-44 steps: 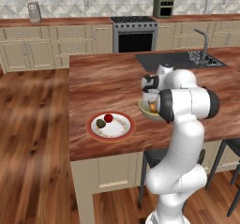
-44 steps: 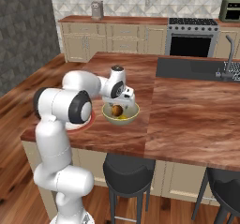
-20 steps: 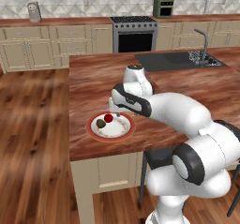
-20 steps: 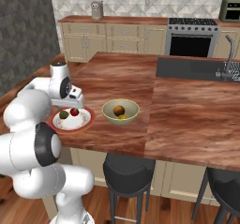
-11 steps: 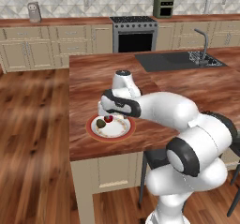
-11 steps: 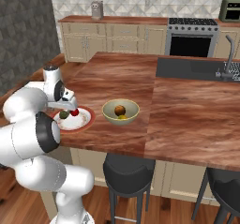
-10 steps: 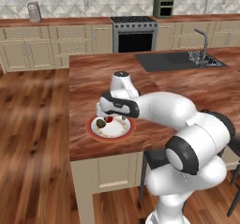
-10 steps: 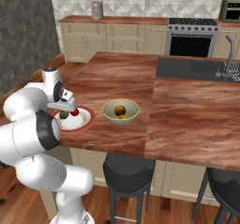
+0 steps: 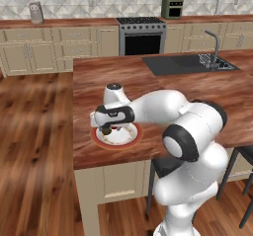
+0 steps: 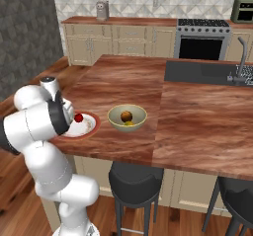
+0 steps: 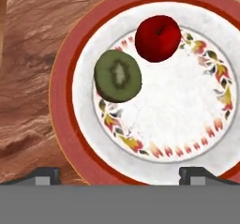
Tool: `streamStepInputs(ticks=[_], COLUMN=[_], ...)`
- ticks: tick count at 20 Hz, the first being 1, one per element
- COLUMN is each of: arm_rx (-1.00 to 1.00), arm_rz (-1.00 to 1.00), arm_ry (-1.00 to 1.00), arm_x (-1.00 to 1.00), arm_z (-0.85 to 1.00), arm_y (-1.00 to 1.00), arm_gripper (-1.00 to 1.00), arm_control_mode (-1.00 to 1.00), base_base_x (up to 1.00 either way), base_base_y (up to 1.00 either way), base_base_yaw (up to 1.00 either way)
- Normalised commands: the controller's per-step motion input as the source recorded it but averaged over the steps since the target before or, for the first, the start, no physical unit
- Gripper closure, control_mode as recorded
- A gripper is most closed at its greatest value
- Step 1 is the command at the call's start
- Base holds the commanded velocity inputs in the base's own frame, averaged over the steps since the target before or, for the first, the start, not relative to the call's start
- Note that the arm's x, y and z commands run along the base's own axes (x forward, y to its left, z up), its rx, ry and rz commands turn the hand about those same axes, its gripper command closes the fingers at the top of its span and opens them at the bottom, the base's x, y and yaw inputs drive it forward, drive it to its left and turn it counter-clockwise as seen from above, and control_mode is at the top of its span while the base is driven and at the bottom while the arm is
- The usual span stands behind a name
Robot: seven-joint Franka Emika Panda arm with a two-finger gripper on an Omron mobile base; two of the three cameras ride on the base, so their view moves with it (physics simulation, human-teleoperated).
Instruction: Take the fruits from the plate on the dining counter and place two fruits in each bowl.
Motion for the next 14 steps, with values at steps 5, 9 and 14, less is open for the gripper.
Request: streamStepInputs(ticks=[5, 9, 14], arm_rx=[0.0, 0.0, 0.0], arm_rz=[-0.08, -0.08, -0.04], arm_ry=[0.0, 0.0, 0.0], arm_x=[0.32, 0.37, 0.39], arm_z=[-0.38, -0.35, -0.19], arm_y=[0.02, 0.08, 0.0], arm_gripper=[-1.0, -1.0, -1.0], arm_control_mode=[-1.0, -1.0, -1.0], base_base_x=[0.0, 0.0, 0.0], base_base_y=[0.0, 0.0, 0.0], base_base_yaw=[0.0, 0.0, 0.0])
